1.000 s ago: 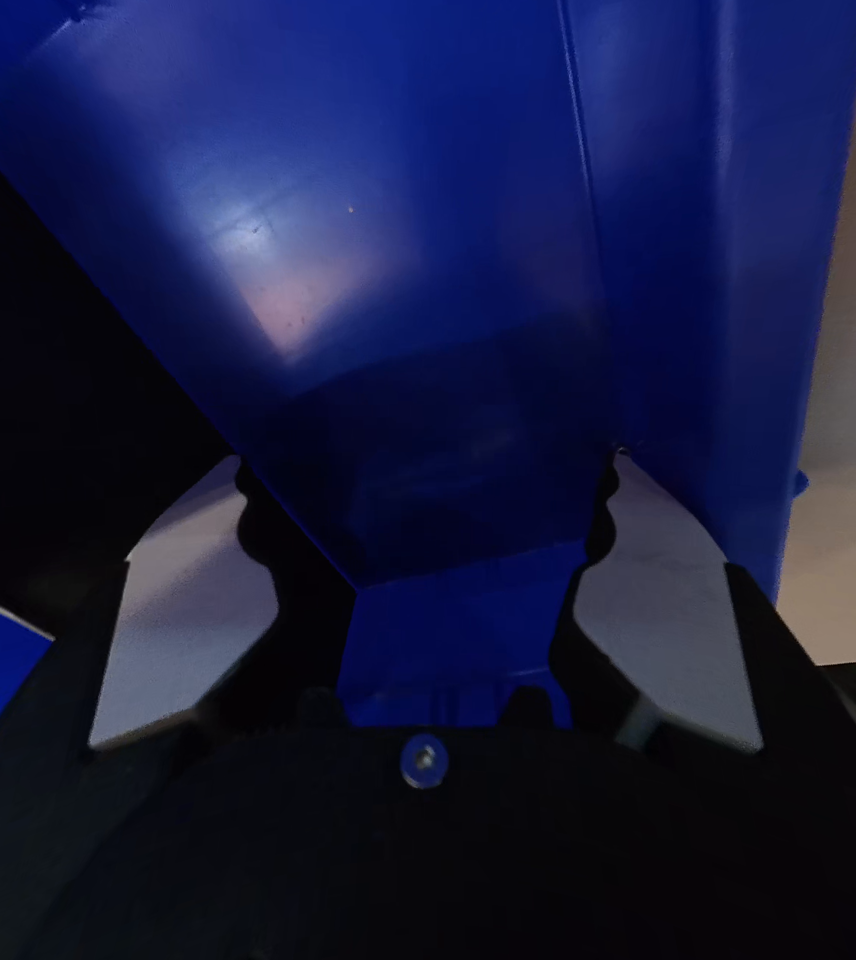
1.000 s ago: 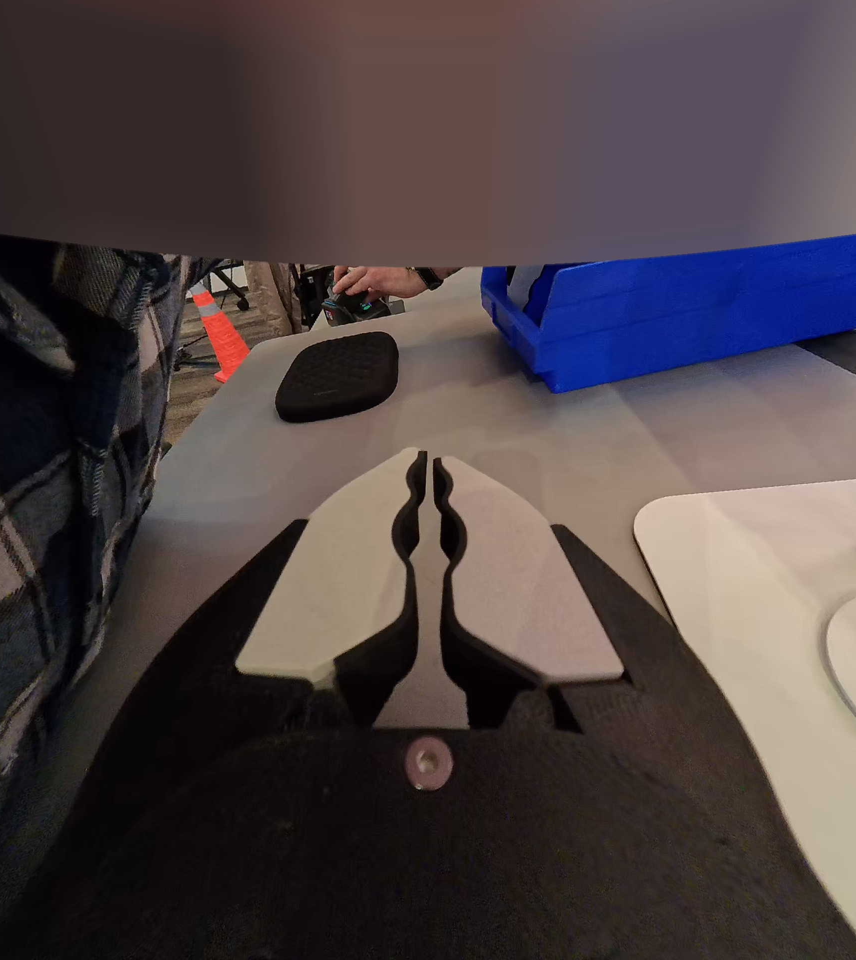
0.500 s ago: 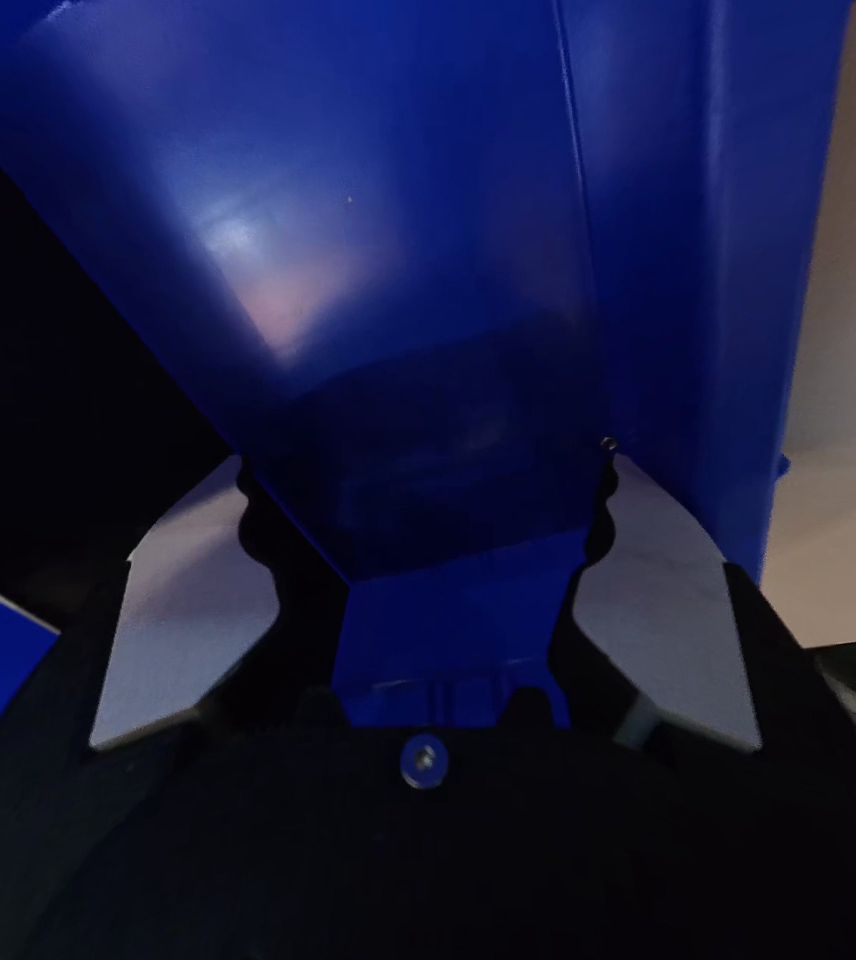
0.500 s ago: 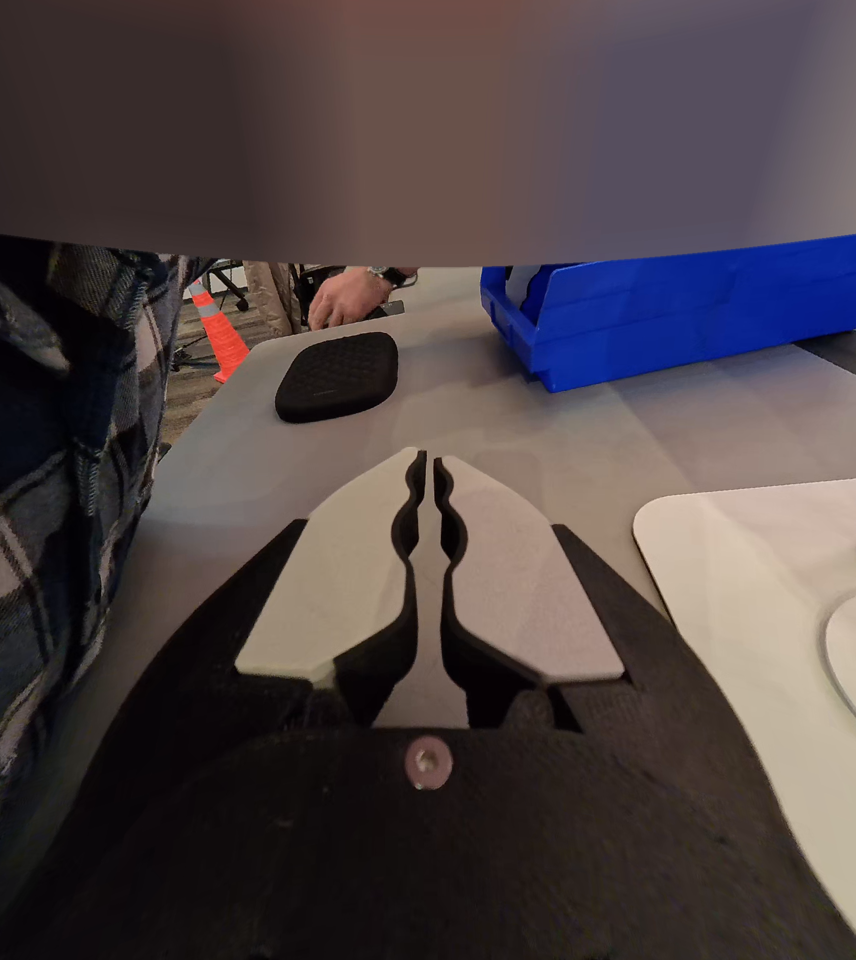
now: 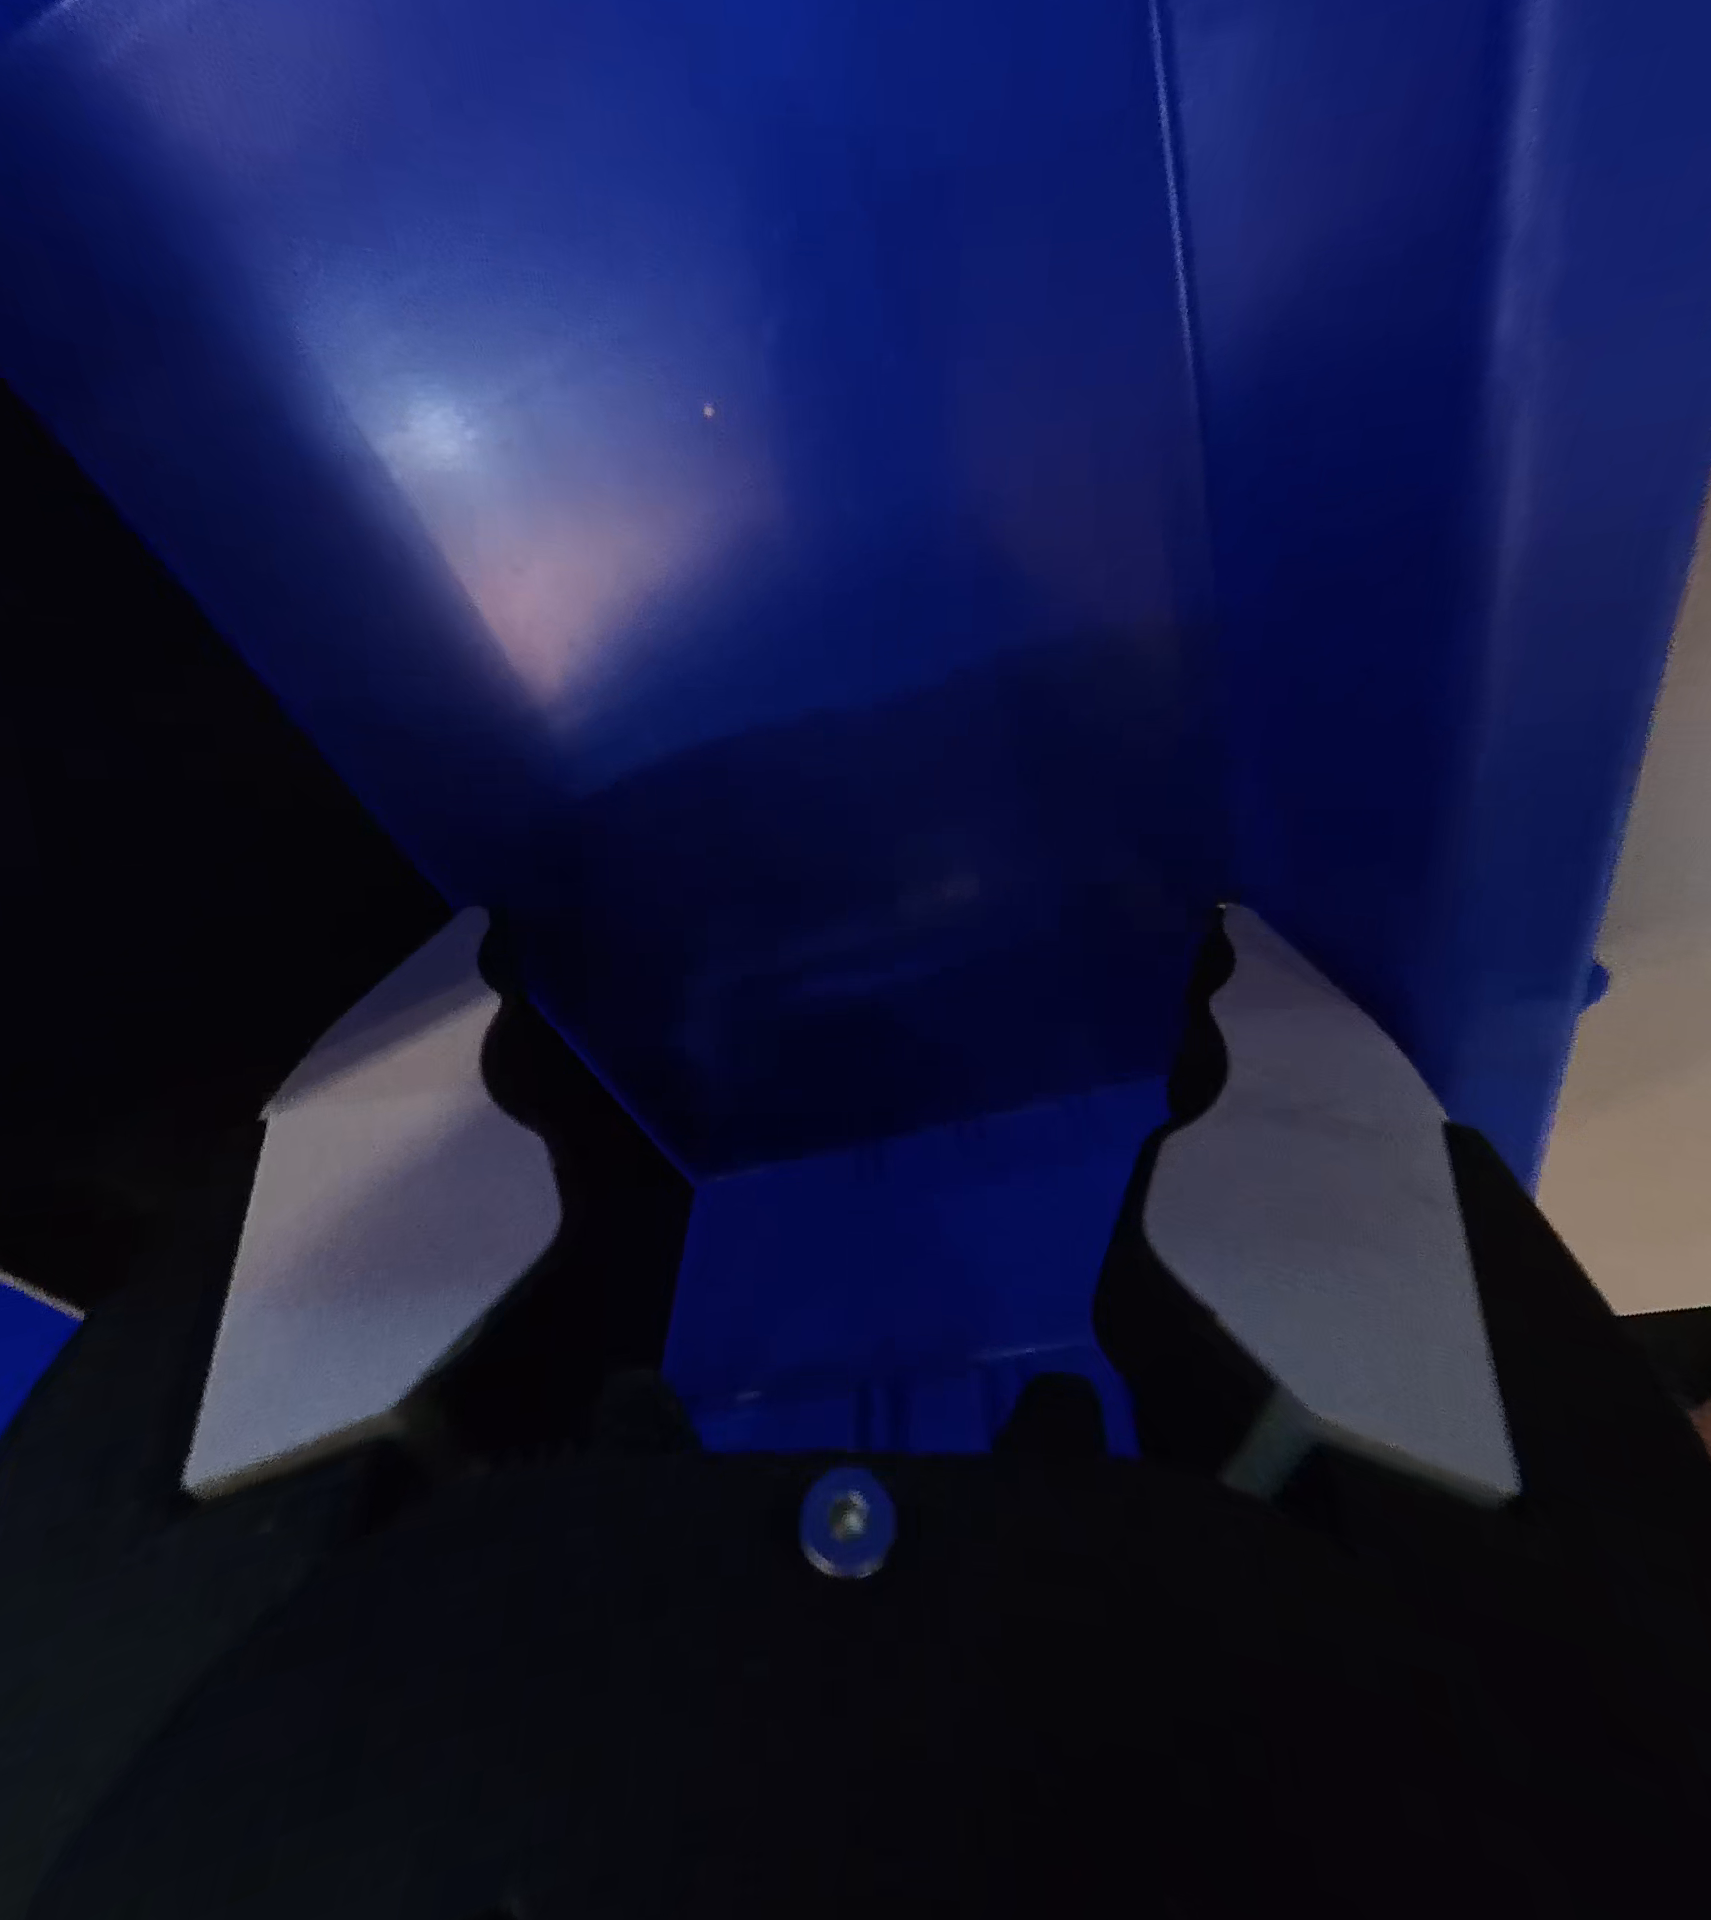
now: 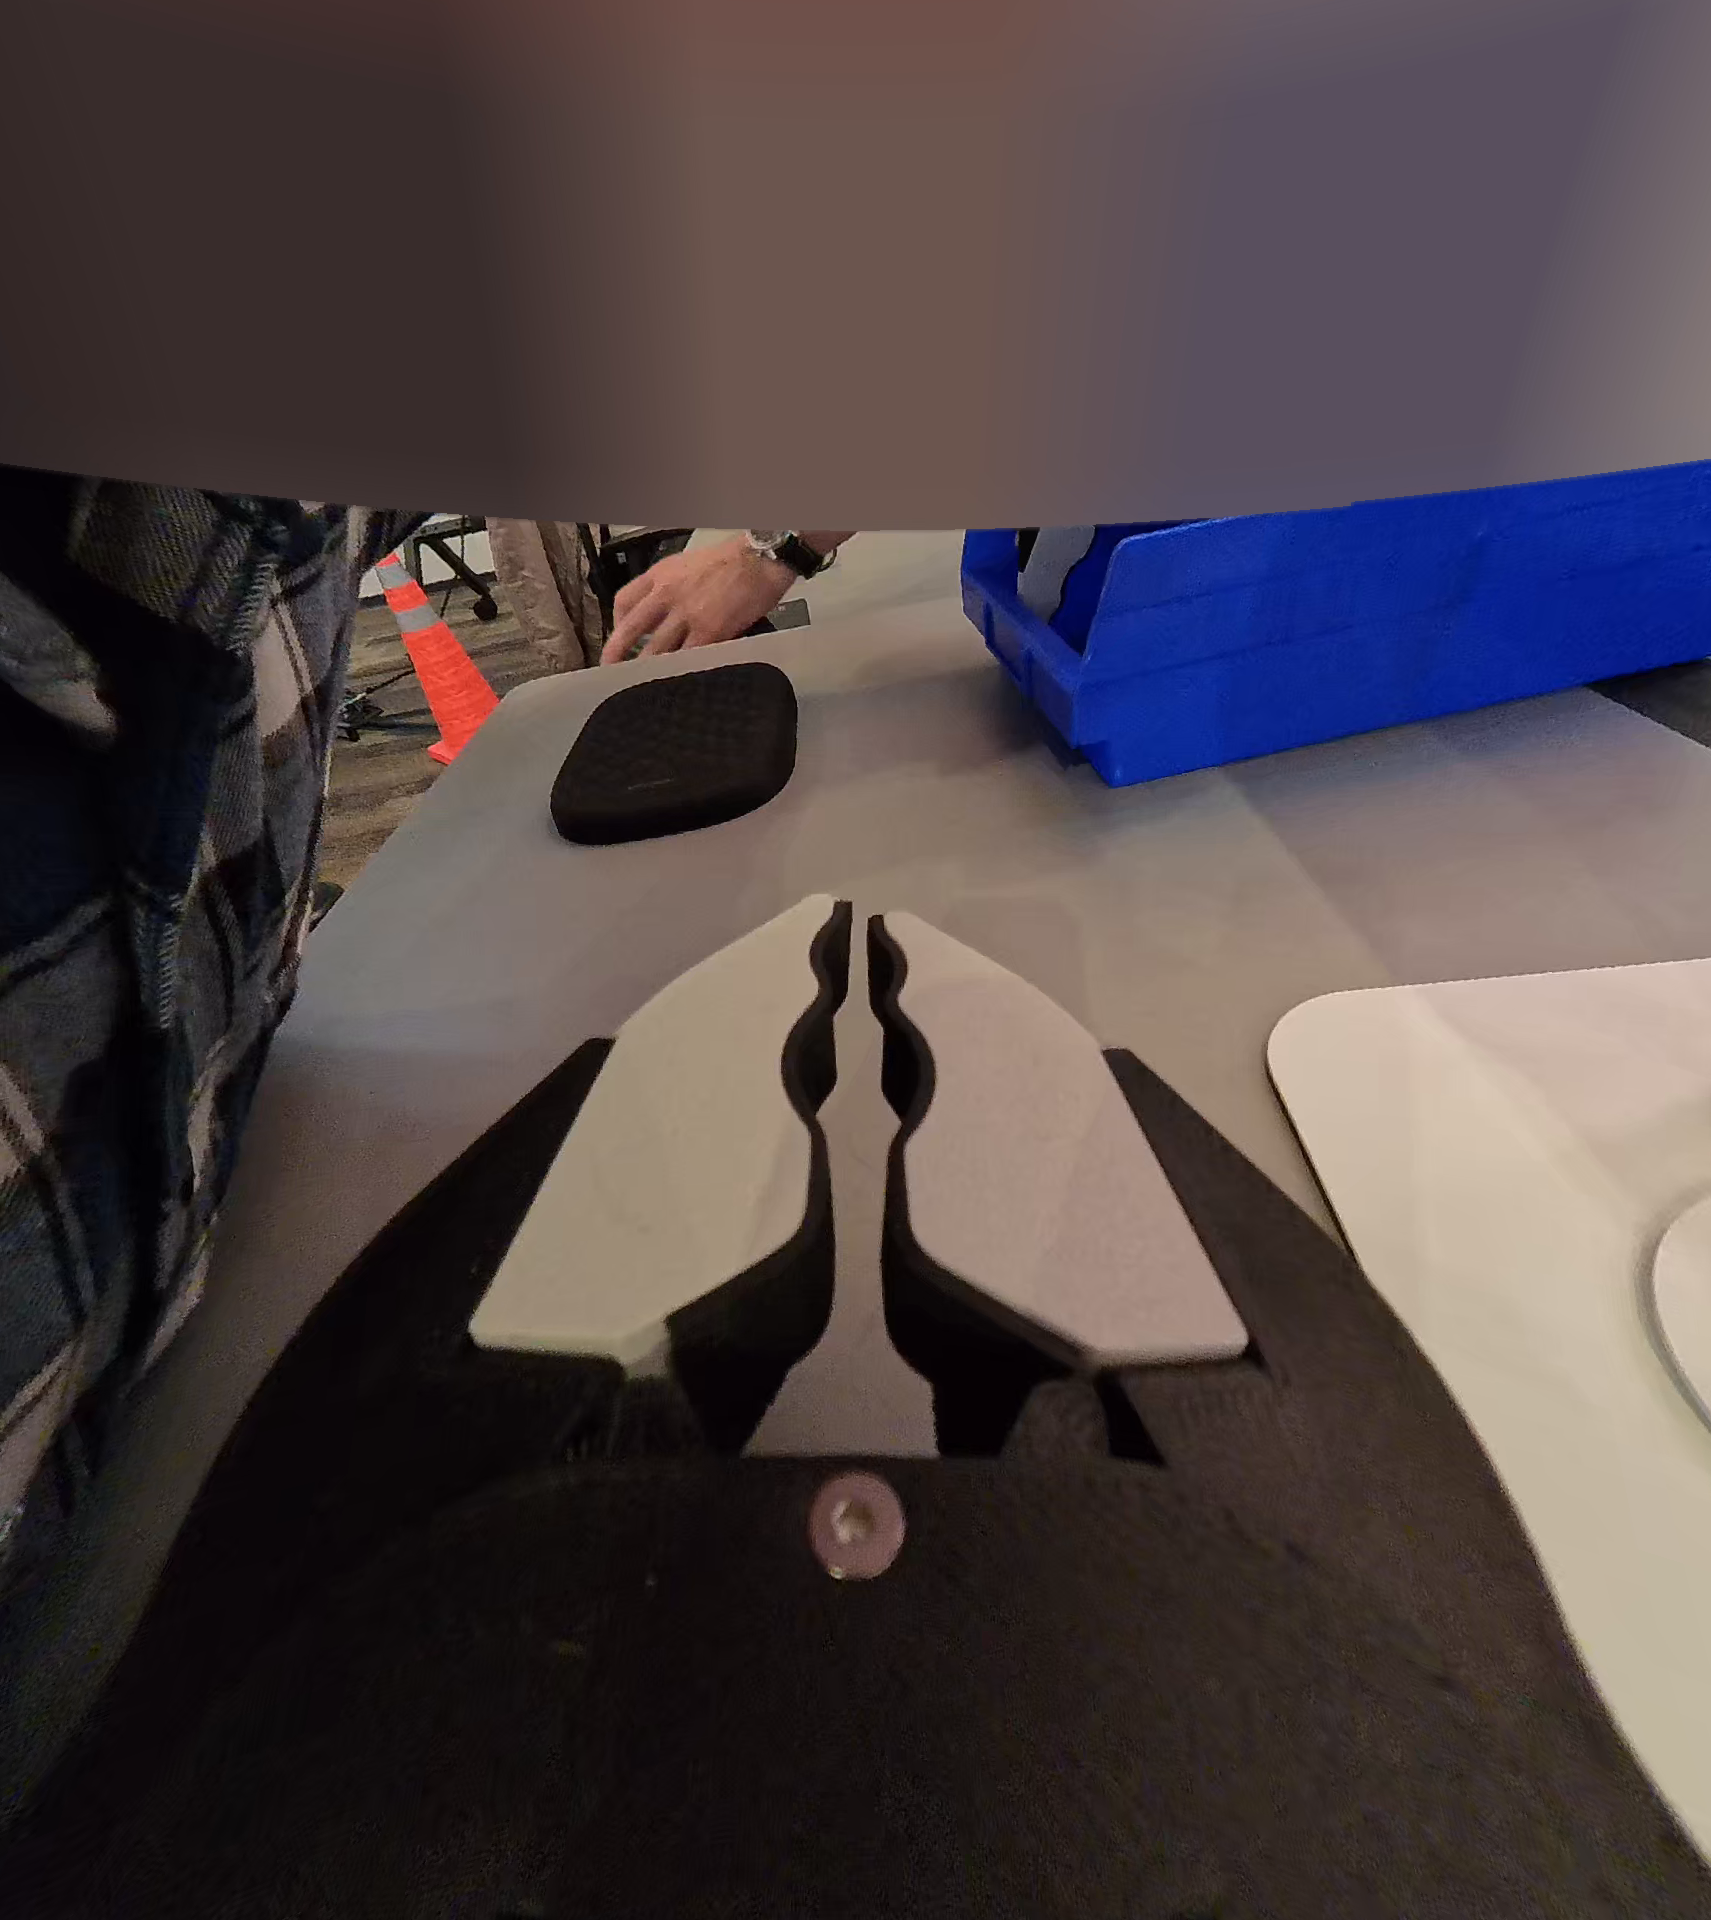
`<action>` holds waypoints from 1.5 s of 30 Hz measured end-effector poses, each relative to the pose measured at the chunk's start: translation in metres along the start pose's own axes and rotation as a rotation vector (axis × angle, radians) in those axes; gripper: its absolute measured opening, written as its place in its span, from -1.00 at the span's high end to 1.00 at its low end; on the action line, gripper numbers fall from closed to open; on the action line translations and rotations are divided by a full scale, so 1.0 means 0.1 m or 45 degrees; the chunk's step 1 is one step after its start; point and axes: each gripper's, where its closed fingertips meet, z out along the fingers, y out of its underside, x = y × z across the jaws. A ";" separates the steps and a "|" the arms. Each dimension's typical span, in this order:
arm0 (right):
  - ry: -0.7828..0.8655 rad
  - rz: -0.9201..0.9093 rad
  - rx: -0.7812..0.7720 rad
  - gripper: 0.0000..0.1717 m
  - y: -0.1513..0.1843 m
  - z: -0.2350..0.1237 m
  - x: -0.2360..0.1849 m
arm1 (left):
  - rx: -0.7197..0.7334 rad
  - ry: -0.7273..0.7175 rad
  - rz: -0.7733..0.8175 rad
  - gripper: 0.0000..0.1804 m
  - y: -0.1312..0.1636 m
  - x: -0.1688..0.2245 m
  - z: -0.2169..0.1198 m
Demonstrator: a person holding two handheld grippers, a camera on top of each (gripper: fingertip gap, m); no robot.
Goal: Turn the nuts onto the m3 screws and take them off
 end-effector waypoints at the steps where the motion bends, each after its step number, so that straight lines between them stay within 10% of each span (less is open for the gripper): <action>1: 0.000 0.000 0.001 0.96 0.00 0.00 0.00 | 0.001 -0.005 0.000 -0.33 0.00 0.00 0.00; 45: 0.001 -0.010 -0.015 0.95 0.03 0.00 0.02 | 0.011 -0.006 -0.092 -0.21 0.02 -0.04 0.00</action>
